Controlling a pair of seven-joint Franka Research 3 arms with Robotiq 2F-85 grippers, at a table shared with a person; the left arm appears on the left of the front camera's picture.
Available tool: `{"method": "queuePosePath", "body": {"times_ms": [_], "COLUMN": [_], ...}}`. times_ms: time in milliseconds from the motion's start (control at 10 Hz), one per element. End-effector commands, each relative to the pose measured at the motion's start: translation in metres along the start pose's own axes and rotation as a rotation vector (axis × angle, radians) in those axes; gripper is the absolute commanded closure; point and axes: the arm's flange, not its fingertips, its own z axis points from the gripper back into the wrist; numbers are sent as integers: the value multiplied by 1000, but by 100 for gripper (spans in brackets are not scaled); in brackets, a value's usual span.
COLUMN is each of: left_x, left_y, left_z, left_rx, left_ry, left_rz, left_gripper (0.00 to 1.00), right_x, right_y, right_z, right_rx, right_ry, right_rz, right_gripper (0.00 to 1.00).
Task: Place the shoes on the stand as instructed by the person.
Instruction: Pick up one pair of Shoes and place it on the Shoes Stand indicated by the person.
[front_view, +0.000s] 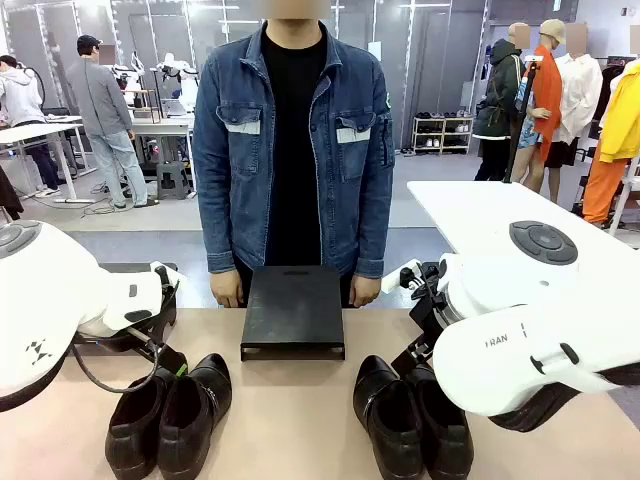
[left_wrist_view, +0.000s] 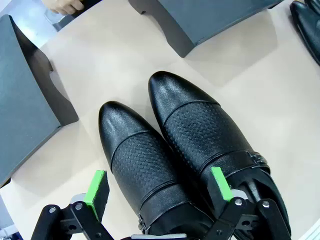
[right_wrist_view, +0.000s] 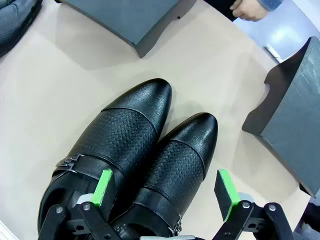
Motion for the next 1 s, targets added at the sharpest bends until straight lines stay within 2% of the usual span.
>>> {"method": "queuePosePath", "body": {"times_ms": [0, 800, 900], "left_x": [0, 0, 12], "left_y": [0, 0, 7], "left_z": [0, 0, 20], "left_rx": [0, 0, -8], "left_ry": [0, 0, 11], "left_rz": [0, -1, -3], "left_gripper": [0, 0, 0], "right_x": [0, 0, 16], "right_y": [0, 0, -12], "right_z": [0, 0, 22], "right_rx": [0, 0, 36], "right_ry": [0, 0, -22], "right_rz": [0, 2, -18], "right_gripper": [0, 0, 0]}}
